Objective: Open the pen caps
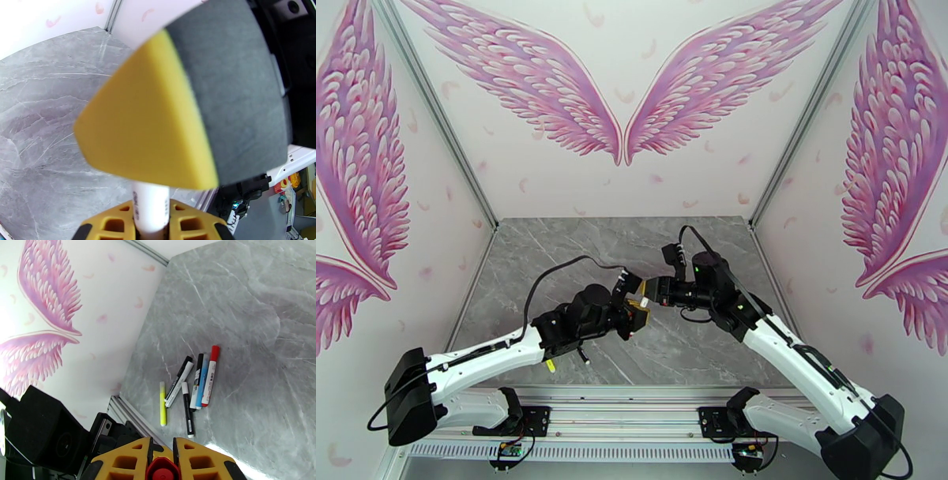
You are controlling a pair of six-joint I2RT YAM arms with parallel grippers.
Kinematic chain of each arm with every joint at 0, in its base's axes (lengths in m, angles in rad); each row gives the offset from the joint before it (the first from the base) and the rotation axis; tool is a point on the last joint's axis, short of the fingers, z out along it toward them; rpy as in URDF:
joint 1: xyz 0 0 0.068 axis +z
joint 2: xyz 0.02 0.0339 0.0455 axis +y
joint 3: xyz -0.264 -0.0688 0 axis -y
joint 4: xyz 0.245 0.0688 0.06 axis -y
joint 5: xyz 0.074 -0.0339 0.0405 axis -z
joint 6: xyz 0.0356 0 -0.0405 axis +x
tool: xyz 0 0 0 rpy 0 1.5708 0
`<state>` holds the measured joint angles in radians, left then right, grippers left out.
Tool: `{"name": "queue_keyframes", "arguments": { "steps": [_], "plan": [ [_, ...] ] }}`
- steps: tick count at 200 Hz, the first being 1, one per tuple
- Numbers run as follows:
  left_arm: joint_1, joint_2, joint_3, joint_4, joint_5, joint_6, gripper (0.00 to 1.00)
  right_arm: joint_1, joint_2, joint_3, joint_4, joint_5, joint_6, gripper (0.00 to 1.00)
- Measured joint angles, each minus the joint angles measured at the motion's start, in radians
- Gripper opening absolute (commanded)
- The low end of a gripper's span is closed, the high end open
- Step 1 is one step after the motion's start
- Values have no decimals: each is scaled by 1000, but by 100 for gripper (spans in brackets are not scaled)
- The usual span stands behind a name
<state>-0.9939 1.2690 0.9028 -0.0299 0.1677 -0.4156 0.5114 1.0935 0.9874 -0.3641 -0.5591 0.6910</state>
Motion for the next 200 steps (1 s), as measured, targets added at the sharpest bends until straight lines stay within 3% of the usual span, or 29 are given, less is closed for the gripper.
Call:
{"name": "queue_keyframes", "arguments": {
  "steps": [18,50,105,200],
  "plan": [
    [13,-22,-8,11,39,-6,0,-16,-4,0,35,-48,-9,13],
    [5,-61,-46,-48,97,1,0,-85,-21,6,120,-16,10,13],
    [-10,-60,-52,-76,30,4,0,-86,-13,15,102,108,39,15],
    [68,-109,-114,-93,-66,-66,0,-86,129,39,-192,280,-203,17]
  ]
}}
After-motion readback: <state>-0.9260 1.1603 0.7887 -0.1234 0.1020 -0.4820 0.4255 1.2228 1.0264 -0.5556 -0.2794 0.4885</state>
